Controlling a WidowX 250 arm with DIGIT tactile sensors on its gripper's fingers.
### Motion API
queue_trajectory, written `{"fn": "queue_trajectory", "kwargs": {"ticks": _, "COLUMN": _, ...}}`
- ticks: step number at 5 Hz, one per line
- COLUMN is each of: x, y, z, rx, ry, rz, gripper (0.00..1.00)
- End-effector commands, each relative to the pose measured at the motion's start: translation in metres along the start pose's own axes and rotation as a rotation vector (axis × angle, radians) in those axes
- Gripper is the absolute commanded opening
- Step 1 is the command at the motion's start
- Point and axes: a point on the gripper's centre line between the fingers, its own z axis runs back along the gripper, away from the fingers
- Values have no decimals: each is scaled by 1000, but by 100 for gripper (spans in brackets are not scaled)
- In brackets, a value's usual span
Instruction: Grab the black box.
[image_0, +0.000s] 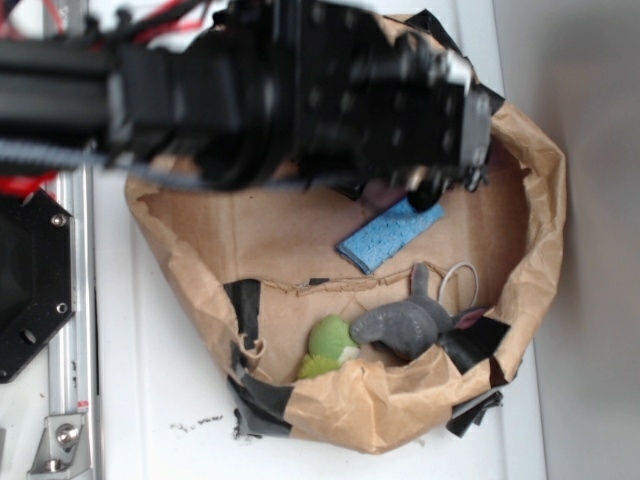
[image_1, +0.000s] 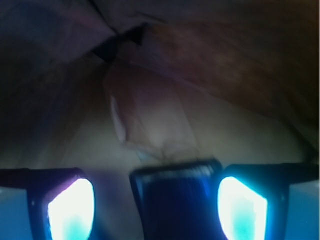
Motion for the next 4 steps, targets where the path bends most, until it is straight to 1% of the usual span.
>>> {"fn": "queue_trajectory", "kwargs": {"ticks": 1, "x": 19, "y": 14, "z": 9, "rx": -57, "ry": 76, "rz": -126, "gripper": 100}}
{"fn": "queue_trajectory", "kwargs": {"ticks": 2, "x": 16, "y": 14, "z": 8, "rx": -46, "ry": 71, "rz": -122, "gripper": 100}}
{"fn": "queue_trajectory", "kwargs": {"ticks": 3, "x": 10, "y": 15, "z": 9, "rx": -37, "ry": 86, "rz": -127, "gripper": 100}}
{"fn": "queue_trajectory", "kwargs": {"ticks": 4, "x": -4, "y": 22, "z": 12, "rx": -29, "ry": 118, "rz": -144, "gripper": 100}}
